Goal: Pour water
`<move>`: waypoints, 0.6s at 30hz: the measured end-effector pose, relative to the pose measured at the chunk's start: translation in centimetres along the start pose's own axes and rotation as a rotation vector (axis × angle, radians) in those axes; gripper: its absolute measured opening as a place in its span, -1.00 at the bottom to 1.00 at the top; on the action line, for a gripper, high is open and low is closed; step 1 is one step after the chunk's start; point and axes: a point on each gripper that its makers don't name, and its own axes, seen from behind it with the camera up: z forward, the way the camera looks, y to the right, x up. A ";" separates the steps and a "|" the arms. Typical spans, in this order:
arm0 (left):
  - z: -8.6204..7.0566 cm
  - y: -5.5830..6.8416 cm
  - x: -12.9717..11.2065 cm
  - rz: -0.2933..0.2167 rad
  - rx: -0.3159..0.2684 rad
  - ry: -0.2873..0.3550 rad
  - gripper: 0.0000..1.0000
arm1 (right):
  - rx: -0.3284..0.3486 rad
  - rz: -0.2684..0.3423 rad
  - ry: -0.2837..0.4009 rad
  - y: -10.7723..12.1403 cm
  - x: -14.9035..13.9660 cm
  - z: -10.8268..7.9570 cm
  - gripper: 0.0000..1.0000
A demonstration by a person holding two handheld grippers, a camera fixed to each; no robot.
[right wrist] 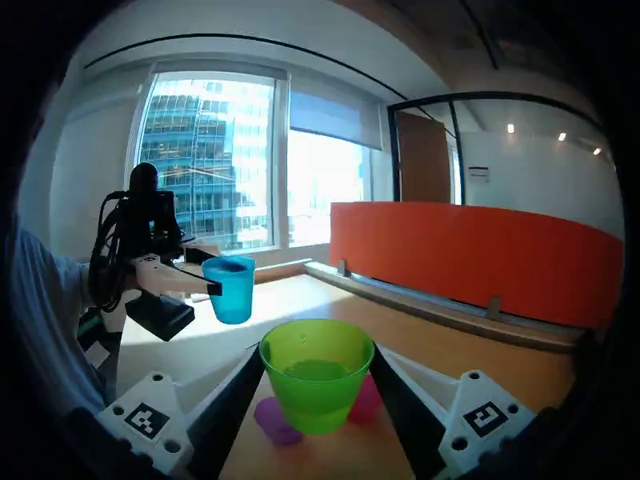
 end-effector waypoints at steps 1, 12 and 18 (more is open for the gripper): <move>0.1 0.0 -0.4 0.005 -0.002 -0.011 0.74 | 0.001 -0.002 -0.006 0.0 -0.2 0.0 0.85; 0.8 0.4 -4.7 0.022 -0.030 -0.125 0.75 | 0.016 -0.012 -0.086 0.5 -2.5 -0.4 0.84; 1.1 0.4 -7.0 0.037 -0.036 -0.191 0.75 | 0.030 -0.024 -0.138 0.5 -3.8 -0.2 0.85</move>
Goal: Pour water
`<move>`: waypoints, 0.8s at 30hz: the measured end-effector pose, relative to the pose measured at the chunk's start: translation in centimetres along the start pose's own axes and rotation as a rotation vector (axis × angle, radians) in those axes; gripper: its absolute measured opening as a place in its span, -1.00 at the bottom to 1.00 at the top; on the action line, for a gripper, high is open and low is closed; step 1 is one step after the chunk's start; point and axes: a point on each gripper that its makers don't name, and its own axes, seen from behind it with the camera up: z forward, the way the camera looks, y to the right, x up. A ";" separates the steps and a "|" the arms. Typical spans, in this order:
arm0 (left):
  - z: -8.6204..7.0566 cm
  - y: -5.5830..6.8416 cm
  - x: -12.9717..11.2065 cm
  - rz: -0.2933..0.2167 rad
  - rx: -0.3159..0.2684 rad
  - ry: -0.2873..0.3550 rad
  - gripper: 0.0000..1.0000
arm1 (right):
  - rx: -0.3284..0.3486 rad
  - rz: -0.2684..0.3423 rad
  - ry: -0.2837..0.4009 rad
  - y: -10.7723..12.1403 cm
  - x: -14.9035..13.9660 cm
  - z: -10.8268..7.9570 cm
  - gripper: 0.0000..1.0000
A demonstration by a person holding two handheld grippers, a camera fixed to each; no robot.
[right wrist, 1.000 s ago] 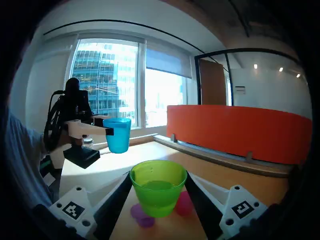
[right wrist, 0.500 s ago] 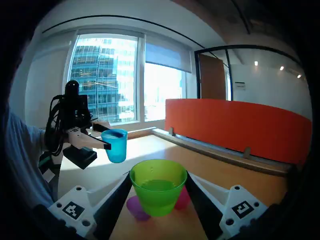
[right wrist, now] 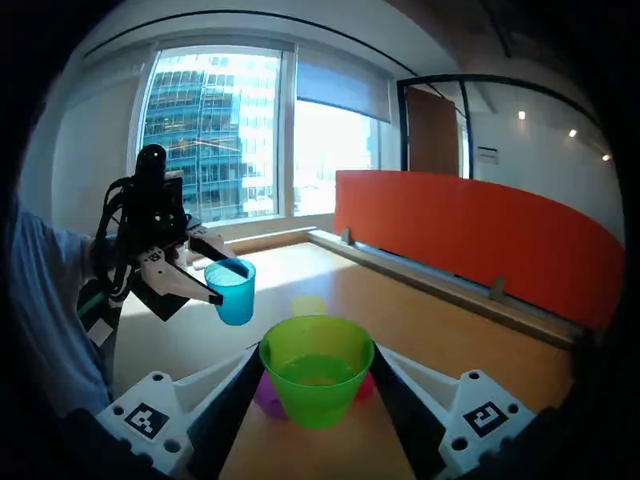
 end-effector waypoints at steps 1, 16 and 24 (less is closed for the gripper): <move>0.1 0.0 -0.4 0.003 -0.002 -0.011 0.74 | 0.003 -0.002 -0.010 0.0 -0.3 0.1 0.85; 1.6 0.4 -6.5 0.067 -0.037 -0.201 0.75 | 0.043 -0.031 -0.171 0.1 -5.1 1.7 0.85; 2.2 0.4 -9.1 0.086 -0.056 -0.282 0.75 | 0.053 -0.045 -0.251 0.4 -8.0 2.0 0.85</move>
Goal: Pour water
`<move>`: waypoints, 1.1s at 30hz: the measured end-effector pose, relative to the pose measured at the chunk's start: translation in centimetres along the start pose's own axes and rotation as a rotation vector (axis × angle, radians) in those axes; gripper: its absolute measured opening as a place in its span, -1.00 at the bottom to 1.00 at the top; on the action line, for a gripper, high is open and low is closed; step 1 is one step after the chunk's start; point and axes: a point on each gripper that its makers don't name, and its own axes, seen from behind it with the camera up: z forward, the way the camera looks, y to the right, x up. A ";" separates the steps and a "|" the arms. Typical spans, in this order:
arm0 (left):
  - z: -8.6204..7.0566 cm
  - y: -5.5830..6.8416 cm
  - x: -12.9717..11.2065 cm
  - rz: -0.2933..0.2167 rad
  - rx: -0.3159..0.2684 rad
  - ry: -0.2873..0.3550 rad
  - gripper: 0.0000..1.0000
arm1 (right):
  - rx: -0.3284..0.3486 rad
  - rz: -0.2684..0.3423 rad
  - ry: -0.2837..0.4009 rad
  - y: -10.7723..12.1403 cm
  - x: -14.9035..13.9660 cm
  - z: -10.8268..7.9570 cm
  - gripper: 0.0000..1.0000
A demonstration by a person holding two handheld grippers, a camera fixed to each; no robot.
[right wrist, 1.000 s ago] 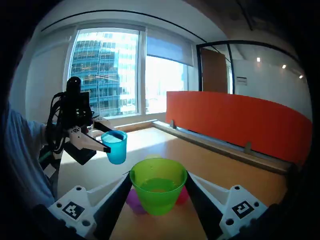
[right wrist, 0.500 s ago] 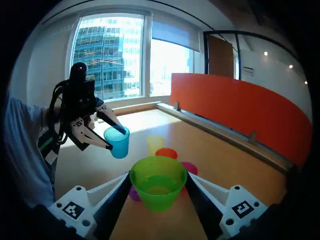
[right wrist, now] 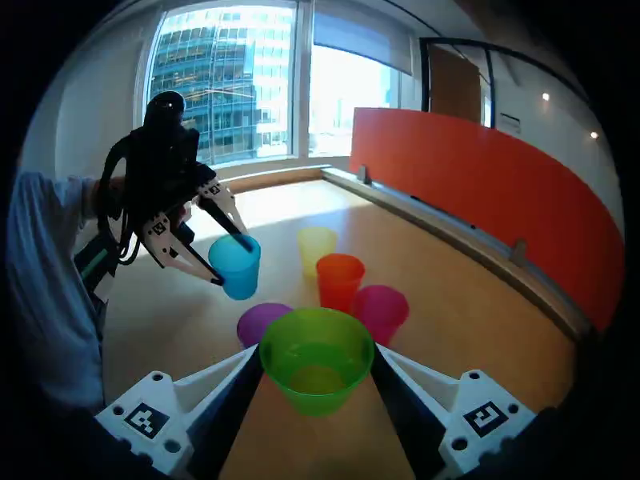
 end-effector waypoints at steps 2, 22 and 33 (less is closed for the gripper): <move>0.3 0.0 -0.3 0.001 -0.005 -0.010 0.75 | 0.003 -0.002 -0.015 0.0 -0.5 0.2 0.85; 1.9 0.5 -2.7 -0.024 -0.042 -0.056 0.75 | 0.018 -0.009 -0.112 -0.2 -4.2 1.6 0.85; 1.8 0.4 -3.4 -0.038 -0.040 -0.059 0.75 | 0.015 0.001 -0.128 -0.4 -5.4 2.3 0.85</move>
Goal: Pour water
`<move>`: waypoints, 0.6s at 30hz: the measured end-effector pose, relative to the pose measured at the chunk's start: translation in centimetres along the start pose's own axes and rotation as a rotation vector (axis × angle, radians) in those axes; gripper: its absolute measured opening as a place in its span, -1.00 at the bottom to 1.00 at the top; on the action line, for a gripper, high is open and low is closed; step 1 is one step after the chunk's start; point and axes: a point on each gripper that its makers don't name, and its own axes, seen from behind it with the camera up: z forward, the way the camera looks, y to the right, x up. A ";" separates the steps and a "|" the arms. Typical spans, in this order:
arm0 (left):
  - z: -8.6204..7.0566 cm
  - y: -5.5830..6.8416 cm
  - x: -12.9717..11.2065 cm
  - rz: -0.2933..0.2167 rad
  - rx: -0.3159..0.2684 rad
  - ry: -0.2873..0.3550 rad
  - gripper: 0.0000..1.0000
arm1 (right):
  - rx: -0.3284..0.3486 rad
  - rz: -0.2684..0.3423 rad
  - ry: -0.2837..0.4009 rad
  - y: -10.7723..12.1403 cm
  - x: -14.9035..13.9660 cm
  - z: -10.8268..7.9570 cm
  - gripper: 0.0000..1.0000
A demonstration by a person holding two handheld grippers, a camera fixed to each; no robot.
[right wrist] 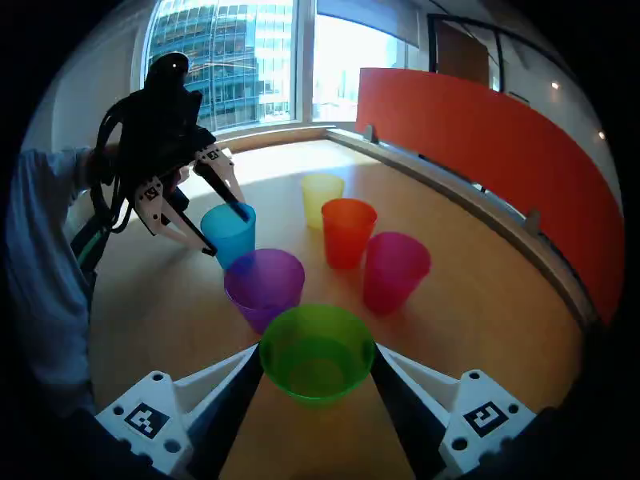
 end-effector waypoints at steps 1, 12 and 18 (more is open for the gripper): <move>0.0 0.0 -0.1 0.000 0.000 -0.001 0.75 | -0.001 0.001 0.000 0.0 -0.1 0.1 0.85; 0.1 0.0 -0.4 -0.007 -0.003 -0.010 0.77 | -0.008 0.005 -0.006 -0.1 -0.9 0.5 0.85; 0.1 0.1 -0.9 -0.009 -0.002 -0.026 0.80 | -0.010 0.013 -0.003 -0.1 -0.9 0.5 0.85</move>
